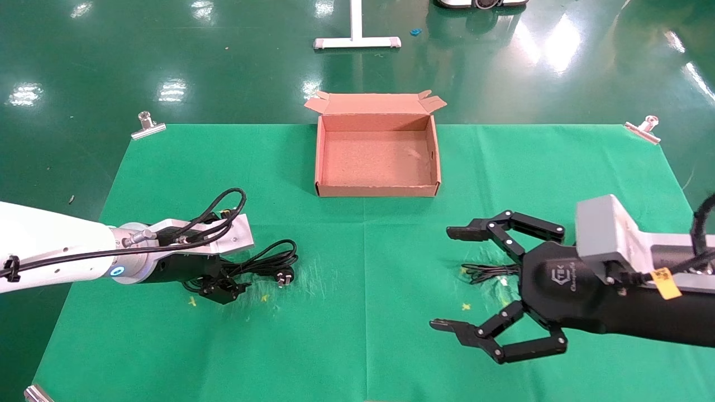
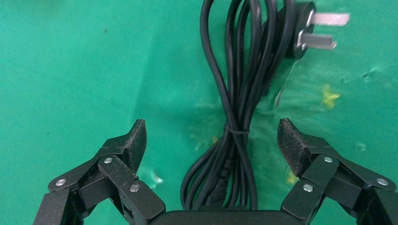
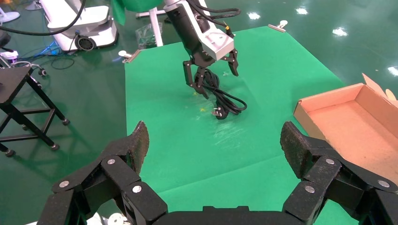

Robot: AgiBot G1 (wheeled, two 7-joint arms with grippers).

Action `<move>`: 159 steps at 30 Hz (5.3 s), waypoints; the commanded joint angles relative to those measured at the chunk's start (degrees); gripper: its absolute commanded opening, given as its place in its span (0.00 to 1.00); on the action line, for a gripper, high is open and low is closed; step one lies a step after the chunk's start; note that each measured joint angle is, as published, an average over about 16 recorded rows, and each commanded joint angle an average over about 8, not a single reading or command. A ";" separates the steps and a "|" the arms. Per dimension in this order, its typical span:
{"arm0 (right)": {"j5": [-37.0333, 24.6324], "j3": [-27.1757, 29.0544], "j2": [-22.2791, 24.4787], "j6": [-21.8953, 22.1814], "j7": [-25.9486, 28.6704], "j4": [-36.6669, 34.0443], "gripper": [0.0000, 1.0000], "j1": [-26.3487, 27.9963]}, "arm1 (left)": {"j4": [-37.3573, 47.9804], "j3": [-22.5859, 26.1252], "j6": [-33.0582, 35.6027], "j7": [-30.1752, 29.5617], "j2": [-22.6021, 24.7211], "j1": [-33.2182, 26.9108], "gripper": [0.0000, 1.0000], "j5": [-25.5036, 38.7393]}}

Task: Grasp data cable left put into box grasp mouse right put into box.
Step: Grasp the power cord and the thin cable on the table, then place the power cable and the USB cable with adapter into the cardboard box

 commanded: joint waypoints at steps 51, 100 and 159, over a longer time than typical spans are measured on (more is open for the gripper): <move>-42.51 -13.67 -11.82 15.55 5.52 -15.26 1.00 10.32 | -0.10 -0.06 -0.64 -1.32 -0.20 0.09 0.77 1.66; -42.97 -13.87 -12.25 15.96 5.43 -16.17 0.00 10.33 | -0.08 -0.07 -0.66 -1.30 -0.21 0.11 0.00 1.59; -39.91 -5.21 -6.76 16.32 6.18 -16.48 0.00 33.58 | 36.96 19.38 -32.97 15.82 27.54 -18.34 1.00 -14.67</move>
